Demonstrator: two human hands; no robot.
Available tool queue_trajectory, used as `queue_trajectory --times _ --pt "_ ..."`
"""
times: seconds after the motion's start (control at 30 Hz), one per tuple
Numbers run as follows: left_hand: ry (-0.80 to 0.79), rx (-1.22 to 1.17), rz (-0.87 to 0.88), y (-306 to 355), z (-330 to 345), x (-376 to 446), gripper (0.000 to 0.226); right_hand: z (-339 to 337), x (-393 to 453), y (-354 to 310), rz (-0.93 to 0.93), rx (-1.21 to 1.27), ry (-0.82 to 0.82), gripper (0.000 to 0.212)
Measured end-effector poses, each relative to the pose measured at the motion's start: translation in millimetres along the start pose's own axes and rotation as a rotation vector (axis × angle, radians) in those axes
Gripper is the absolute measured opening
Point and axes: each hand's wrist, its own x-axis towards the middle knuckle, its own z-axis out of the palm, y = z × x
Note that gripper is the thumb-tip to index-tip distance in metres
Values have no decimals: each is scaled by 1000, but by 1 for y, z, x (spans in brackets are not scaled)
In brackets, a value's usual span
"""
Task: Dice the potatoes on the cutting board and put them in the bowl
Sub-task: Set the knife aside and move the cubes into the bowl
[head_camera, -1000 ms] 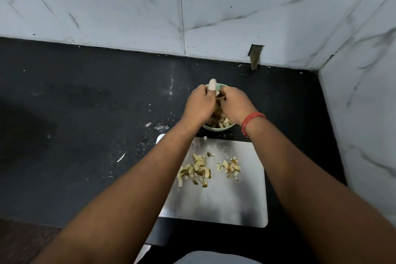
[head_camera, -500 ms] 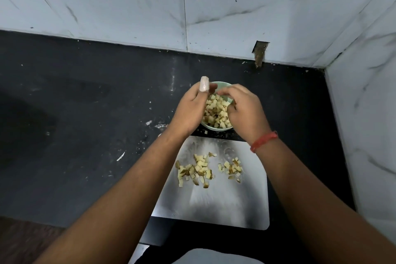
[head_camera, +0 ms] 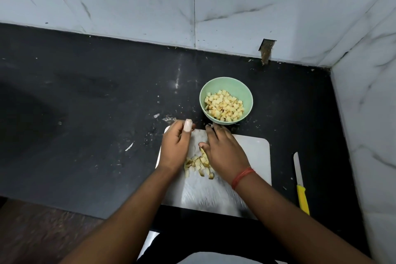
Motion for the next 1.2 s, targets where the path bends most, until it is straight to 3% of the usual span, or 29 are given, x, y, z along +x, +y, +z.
queue_trajectory --times 0.1,0.2,0.37,0.5,0.57,0.7,0.83,0.97,1.2 --pt "-14 41 31 -5 -3 -4 49 3 8 -2 -17 5 -38 70" --pt "-24 79 61 -10 -8 -5 56 2 5 1 -58 50 40 58" --pt "-73 166 123 -18 -11 -13 44 0 -10 8 -161 122 112 25" --pt "-247 306 288 -28 -13 -20 39 -8 -23 25 -240 222 90 20" --pt "-361 417 374 -33 -15 -22 45 -9 -34 41 -190 266 125 27" --pt "-524 572 493 -38 -11 -28 72 2 -54 55 -187 92 -34 73" --pt "-554 730 577 -44 0 -31 97 9 -47 43 -254 -13 -80 94" --pt "-439 737 650 -53 6 -29 84 16 -36 34 -326 10 -42 77" --pt "-368 797 647 -50 14 -30 29 26 -34 35 -312 61 152 27"
